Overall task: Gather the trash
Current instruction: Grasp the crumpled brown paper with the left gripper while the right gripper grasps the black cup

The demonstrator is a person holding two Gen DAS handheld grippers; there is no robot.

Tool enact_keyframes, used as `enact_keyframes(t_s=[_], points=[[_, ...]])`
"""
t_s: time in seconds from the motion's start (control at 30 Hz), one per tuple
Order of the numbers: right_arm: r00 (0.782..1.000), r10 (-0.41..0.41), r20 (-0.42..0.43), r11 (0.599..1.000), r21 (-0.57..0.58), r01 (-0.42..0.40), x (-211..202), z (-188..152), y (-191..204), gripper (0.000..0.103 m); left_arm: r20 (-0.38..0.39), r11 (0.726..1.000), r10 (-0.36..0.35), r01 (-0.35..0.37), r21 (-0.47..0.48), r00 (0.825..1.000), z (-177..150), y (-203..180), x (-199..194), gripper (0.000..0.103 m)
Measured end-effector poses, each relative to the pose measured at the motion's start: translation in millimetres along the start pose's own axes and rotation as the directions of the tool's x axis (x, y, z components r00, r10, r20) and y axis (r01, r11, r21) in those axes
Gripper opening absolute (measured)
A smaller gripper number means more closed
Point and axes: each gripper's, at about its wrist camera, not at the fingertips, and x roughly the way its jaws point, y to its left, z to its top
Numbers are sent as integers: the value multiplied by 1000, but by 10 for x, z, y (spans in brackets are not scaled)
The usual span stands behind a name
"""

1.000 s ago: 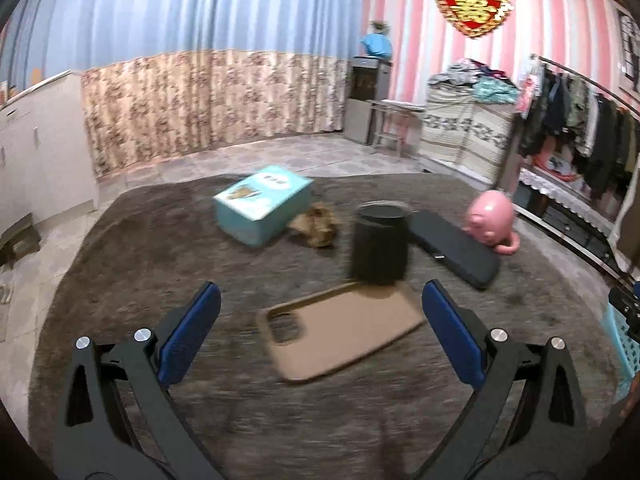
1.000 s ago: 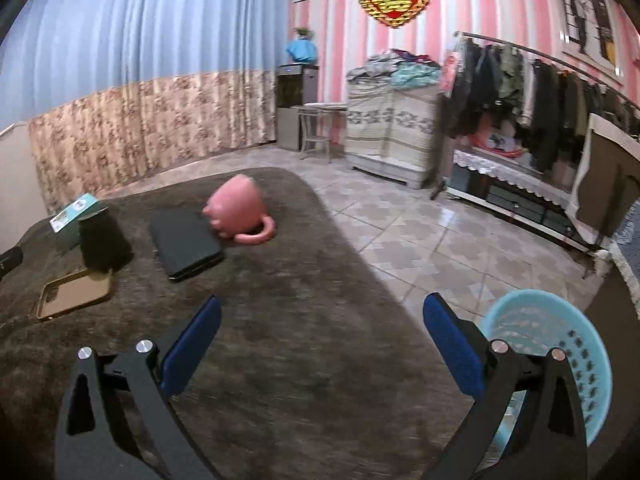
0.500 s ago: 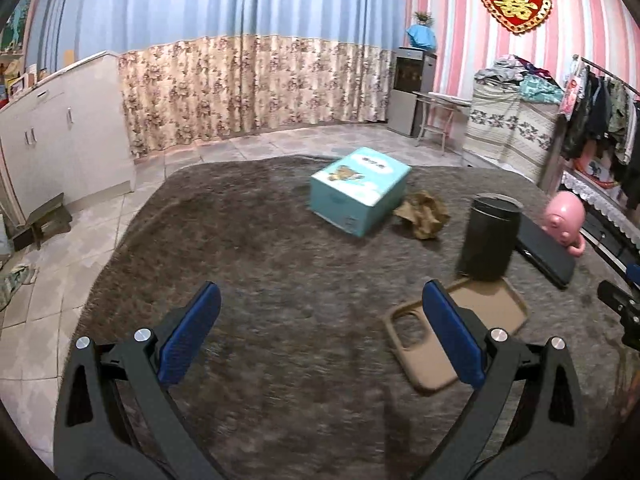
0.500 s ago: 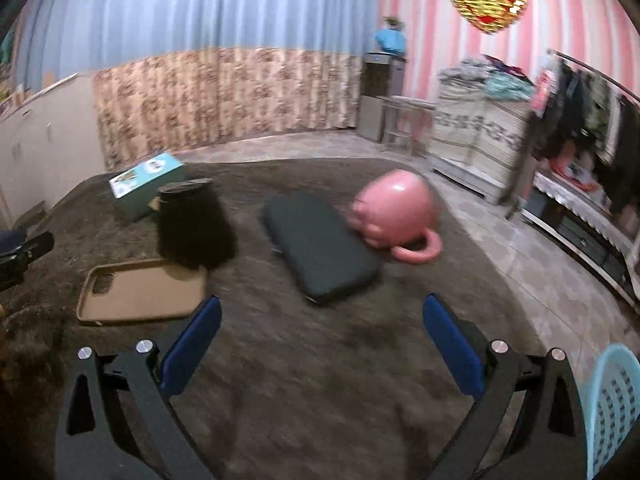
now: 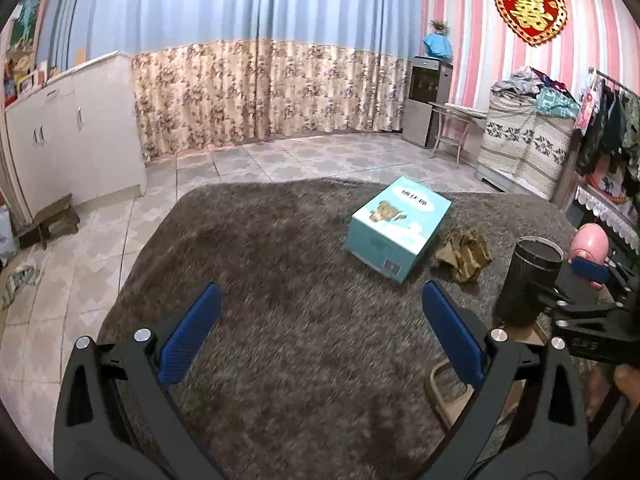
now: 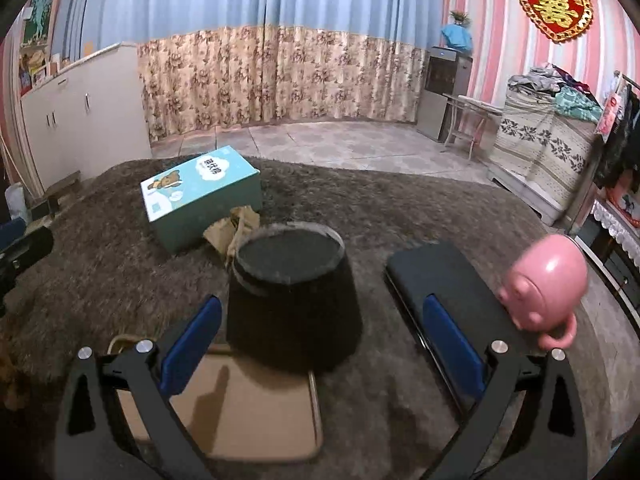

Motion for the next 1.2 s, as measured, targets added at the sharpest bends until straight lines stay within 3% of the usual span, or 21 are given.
enact_keyframes(t_s=[0.07,0.17,0.4,0.47,0.63,0.73,0.8,1.0,1.03,1.07,1.2], points=[[1000,29,7,1000,10,-29,31,36,-1,96,6,1000,7,-7,18,1000,45,-65,20,97],[995,101,21,995,21,-102,-27,30,-52,66,-7,1000,-9,9,16,1000,103,-153,67,97],[992,48,121,995,80,-57,-608,-130,-514,65,-44,993,-116,116,5,992,139,-560,168,94],[991,17,136,994,101,-31,-764,-170,-687,65,-79,988,-149,152,41,986,156,-786,248,83],[989,-57,137,988,151,36,-1102,-307,-1106,66,-143,976,-181,196,96,973,151,-1168,444,68],[987,-96,125,983,167,74,-1223,-407,-1285,66,-224,968,-193,223,117,955,101,-1363,676,53],[986,-117,121,981,169,96,-1265,-459,-1365,66,-263,967,-181,220,125,948,80,-1441,810,46],[983,-151,104,975,179,131,-1387,-656,-1537,66,-282,972,-128,178,156,951,93,-1550,1055,42],[983,-155,102,974,183,134,-1400,-693,-1557,66,-289,971,-123,175,161,949,97,-1560,1093,31],[982,-159,98,972,191,138,-1425,-737,-1590,66,-294,972,-115,168,162,949,103,-1560,1128,26],[980,-174,93,961,234,148,-1575,-888,-1748,66,-268,977,-132,171,124,954,104,-1521,1018,24]])
